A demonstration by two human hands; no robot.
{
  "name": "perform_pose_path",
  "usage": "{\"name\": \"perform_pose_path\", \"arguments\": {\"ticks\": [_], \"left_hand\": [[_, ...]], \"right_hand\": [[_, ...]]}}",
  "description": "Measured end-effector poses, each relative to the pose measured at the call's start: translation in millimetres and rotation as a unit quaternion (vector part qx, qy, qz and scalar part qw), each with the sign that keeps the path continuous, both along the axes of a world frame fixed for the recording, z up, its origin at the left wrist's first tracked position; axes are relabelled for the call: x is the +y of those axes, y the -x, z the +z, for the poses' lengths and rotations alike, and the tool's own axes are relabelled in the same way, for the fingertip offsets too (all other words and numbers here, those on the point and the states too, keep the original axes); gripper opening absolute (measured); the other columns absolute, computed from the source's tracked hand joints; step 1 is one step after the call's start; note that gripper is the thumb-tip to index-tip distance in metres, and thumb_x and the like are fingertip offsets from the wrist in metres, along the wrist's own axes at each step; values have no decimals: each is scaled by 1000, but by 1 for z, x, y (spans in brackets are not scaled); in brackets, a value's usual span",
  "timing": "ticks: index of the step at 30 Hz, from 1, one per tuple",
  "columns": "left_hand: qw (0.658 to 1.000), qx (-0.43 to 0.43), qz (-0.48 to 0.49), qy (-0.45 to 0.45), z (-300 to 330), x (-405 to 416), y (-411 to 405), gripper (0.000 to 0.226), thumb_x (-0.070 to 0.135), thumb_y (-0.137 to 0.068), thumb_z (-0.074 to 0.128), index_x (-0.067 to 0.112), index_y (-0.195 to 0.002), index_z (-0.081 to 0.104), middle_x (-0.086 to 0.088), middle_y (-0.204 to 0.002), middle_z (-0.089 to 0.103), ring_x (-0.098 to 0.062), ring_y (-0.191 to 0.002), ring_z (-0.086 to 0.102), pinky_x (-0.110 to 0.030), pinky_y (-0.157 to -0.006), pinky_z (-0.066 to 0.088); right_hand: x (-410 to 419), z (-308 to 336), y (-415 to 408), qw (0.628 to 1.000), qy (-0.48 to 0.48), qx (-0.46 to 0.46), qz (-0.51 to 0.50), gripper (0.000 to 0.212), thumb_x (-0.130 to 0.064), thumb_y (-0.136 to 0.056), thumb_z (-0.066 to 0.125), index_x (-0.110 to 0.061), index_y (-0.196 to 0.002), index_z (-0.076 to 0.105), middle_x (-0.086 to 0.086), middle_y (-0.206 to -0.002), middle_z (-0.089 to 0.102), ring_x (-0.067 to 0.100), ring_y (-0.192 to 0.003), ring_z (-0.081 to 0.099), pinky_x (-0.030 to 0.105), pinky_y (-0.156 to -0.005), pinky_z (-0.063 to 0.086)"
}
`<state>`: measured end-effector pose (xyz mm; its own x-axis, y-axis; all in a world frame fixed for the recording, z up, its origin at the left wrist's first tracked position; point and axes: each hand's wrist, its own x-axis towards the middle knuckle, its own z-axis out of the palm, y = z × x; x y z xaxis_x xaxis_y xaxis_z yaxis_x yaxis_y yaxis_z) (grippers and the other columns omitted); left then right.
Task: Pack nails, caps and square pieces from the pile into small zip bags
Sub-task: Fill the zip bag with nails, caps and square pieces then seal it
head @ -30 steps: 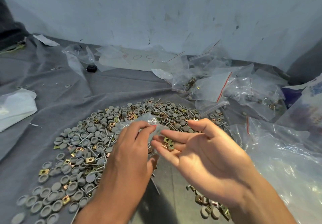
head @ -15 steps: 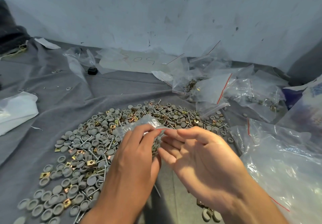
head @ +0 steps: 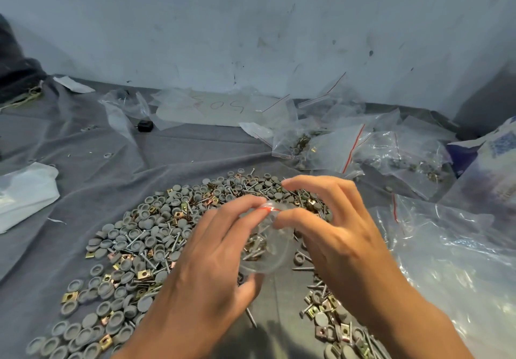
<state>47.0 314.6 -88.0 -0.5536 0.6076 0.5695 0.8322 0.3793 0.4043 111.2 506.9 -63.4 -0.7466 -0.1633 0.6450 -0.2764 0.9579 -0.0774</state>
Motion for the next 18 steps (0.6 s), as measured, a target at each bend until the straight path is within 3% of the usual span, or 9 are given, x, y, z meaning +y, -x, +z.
{"name": "perform_pose_path", "arguments": {"ticks": [3, 6, 8, 12, 14, 18], "left_hand": [[999, -4, -20, -48, 8, -2, -4, 80, -1, -60, 87, 10, -134, 60, 7, -139, 52, -12, -128, 53, -20, -111, 36], [994, -23, -14, -107, 16, -4, -8, 58, 21, -74, 78, 19, -130, 62, 12, -134, 56, -2, -117, 59, -11, -101, 42], [982, -102, 11, -161, 18, -5, -9, 47, 34, -77, 74, 35, -123, 64, 18, -125, 62, -1, -104, 65, -12, -89, 51], [884, -351, 39, -306, 10, -3, 0, 42, 35, -61, 83, 44, -100, 69, 6, -98, 76, -12, -89, 73, -19, -73, 58], [846, -405, 45, -343, 5, -2, 7, 43, 32, -56, 82, 36, -97, 70, 0, -92, 77, -13, -84, 74, -15, -69, 55], [814, -446, 29, -370, 1, 3, 11, 46, 31, -55, 82, 22, -99, 70, -4, -90, 78, -12, -83, 75, -13, -68, 54]], "right_hand": [[2, 5, -2, 1000, -2, -23, 20, 30, -2, -85, 77, -26, -103, 74, -2, -135, 58, 22, -120, 51, 36, -97, 45], [6, 11, -4, 996, 63, -42, 37, 12, -18, -91, 75, -26, -100, 73, -11, -122, 60, 17, -111, 56, 33, -91, 47], [11, 15, -6, 987, 127, -79, 51, 9, -28, -90, 70, -27, -99, 71, -15, -114, 61, 11, -105, 60, 25, -88, 47], [23, 14, -10, 948, 253, -187, 40, 16, -21, -86, 76, -31, -97, 69, -16, -102, 65, 14, -93, 64, 26, -78, 52], [27, 14, -11, 923, 303, -234, 44, 9, -31, -88, 71, -32, -97, 71, -13, -102, 66, 14, -92, 65, 27, -77, 53], [28, 16, -11, 893, 377, -239, 51, 12, -40, -86, 65, -36, -96, 72, -11, -89, 70, 5, -78, 64, 18, -69, 48]]}}
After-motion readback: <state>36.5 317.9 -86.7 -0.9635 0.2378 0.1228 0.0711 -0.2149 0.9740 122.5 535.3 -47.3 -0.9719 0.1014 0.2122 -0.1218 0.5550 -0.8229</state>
